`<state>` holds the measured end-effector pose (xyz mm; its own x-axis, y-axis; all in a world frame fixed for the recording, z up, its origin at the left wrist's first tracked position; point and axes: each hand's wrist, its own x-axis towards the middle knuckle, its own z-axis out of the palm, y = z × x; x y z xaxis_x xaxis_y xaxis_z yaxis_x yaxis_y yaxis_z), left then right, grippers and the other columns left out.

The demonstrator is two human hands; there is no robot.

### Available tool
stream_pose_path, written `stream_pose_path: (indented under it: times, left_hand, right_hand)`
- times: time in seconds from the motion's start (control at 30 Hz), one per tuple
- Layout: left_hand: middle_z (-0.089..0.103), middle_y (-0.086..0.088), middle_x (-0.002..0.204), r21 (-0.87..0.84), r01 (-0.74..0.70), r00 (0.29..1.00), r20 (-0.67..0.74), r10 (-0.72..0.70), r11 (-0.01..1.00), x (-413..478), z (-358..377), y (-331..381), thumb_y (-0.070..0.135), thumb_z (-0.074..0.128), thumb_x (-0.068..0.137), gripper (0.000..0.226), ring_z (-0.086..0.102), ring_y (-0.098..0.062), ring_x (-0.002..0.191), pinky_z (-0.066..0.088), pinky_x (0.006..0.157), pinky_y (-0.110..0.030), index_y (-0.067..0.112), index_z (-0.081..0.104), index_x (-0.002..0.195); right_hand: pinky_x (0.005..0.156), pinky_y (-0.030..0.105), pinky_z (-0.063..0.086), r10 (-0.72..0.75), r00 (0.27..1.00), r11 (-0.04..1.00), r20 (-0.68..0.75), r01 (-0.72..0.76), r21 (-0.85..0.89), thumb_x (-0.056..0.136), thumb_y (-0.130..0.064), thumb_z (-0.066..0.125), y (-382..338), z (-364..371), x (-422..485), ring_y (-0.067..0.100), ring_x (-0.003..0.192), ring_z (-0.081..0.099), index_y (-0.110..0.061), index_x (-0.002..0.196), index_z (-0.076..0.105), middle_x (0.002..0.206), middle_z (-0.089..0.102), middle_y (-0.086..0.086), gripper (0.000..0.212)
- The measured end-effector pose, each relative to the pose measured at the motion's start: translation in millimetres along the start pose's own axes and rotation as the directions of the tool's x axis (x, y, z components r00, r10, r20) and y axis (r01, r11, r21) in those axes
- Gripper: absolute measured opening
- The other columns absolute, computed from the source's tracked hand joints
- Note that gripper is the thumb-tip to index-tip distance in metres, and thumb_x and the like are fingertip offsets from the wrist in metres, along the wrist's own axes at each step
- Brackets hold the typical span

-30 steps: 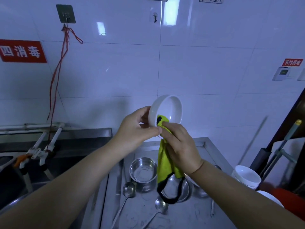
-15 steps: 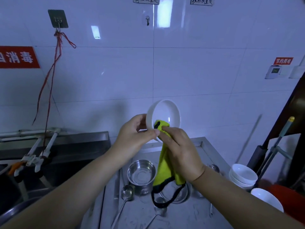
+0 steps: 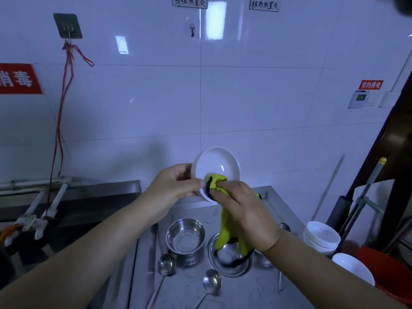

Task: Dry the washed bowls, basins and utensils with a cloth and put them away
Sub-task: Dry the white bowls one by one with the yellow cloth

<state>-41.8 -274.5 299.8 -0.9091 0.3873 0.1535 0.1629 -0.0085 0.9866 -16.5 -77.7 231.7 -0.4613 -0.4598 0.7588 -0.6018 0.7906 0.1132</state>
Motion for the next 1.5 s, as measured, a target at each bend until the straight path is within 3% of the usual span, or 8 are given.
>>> stream_pose_path:
  times: [0.23, 0.47, 0.6, 0.73, 0.93, 1.3, 1.43, 1.5]
  left_hand:
    - [0.072, -0.012, 0.097, 0.114, -0.060, 0.996, 0.071, 0.052, 0.992, -5, -9, 1, 0.008, 0.065, 0.061, 0.043, 0.067, -0.017, 0.084, 0.055, 0.074, -0.026, 0.015, 0.071, 0.103]
    - [0.071, -0.015, 0.096, 0.050, -0.098, 0.995, 0.024, 0.097, 0.994, -1, -11, 3, 0.005, 0.064, 0.066, 0.039, 0.067, -0.024, 0.085, 0.055, 0.072, -0.028, 0.011, 0.070, 0.103]
    - [0.072, -0.015, 0.091, 0.053, -0.090, 0.996, 0.018, 0.089, 0.995, -5, -19, 4, 0.004, 0.063, 0.063, 0.039, 0.066, -0.016, 0.077, 0.053, 0.065, -0.023, 0.015, 0.072, 0.100]
    - [0.071, -0.006, 0.080, 0.076, -0.048, 0.999, 0.020, 0.047, 0.996, -8, -20, 1, 0.004, 0.062, 0.063, 0.034, 0.065, -0.013, 0.072, 0.051, 0.063, -0.021, 0.013, 0.073, 0.094]
    - [0.069, -0.005, 0.080, 0.023, -0.101, 0.994, -0.038, 0.102, 0.995, -6, -16, 4, 0.004, 0.061, 0.065, 0.032, 0.064, -0.015, 0.075, 0.052, 0.067, -0.023, 0.010, 0.071, 0.095]
    - [0.069, -0.007, 0.082, 0.220, 0.032, 0.992, 0.109, -0.057, 0.975, -12, -36, 17, 0.028, 0.067, 0.050, 0.044, 0.064, -0.019, 0.074, 0.054, 0.075, -0.036, 0.016, 0.073, 0.092]
    - [0.067, 0.005, 0.109, 0.607, -0.110, 0.994, 0.053, 0.098, 0.787, -7, -42, 21, 0.047, 0.065, 0.060, 0.068, 0.063, -0.008, 0.099, 0.051, 0.092, -0.036, 0.022, 0.061, 0.122]
    - [0.057, 0.008, 0.123, 0.884, -0.258, 0.933, 0.125, 0.337, 0.389, -8, -46, 22, 0.044, 0.064, 0.069, 0.070, 0.054, -0.010, 0.110, 0.051, 0.089, -0.035, 0.024, 0.050, 0.134]
  right_hand:
    - [0.082, 0.044, 0.055, 0.157, 0.964, 0.987, 0.213, -0.147, -0.063, 0.072, 0.002, 0.034, -8, -12, 6, 0.039, 0.110, 0.056, 0.000, 0.129, 0.050, 0.129, 0.052, 0.024, 0.059]
    - [0.114, 0.013, 0.013, 0.151, 0.928, 0.902, 0.341, -0.270, 0.336, 0.071, 0.008, 0.035, -25, -15, 32, 0.007, 0.144, 0.012, -0.008, 0.144, 0.037, 0.155, 0.017, -0.003, 0.075]
    - [0.108, 0.036, 0.037, 0.061, 0.926, 0.955, 0.374, -0.162, 0.247, 0.074, 0.001, 0.032, -15, -12, 19, 0.022, 0.137, 0.036, -0.004, 0.136, 0.049, 0.149, 0.037, 0.009, 0.065]
    - [0.096, 0.032, 0.047, 0.141, 0.941, 0.980, 0.308, -0.178, 0.093, 0.072, -0.002, 0.036, -6, -15, 26, 0.029, 0.127, 0.046, -0.003, 0.133, 0.053, 0.144, 0.042, 0.014, 0.063]
    - [0.109, 0.014, 0.026, 0.231, 0.929, 0.820, 0.290, -0.347, 0.456, 0.067, 0.003, 0.041, -38, -5, 47, 0.005, 0.142, 0.021, -0.017, 0.144, 0.040, 0.156, 0.020, -0.003, 0.080]
    - [0.093, 0.032, 0.040, -0.275, 0.961, 0.957, 0.026, 0.277, -0.082, 0.095, -0.006, 0.050, 7, 6, 16, 0.027, 0.109, 0.053, -0.008, 0.112, 0.062, 0.119, 0.064, 0.012, 0.020]
    - [0.085, 0.030, 0.041, -0.241, 0.967, 0.964, 0.078, 0.248, -0.093, 0.087, -0.002, 0.055, 12, 3, 20, 0.026, 0.100, 0.055, -0.007, 0.101, 0.070, 0.111, 0.067, 0.011, 0.021]
    - [0.083, 0.030, 0.042, -0.222, 0.968, 0.968, 0.120, 0.234, -0.090, 0.086, -0.005, 0.053, 15, 2, 19, 0.025, 0.098, 0.056, -0.009, 0.100, 0.071, 0.109, 0.067, 0.009, 0.024]
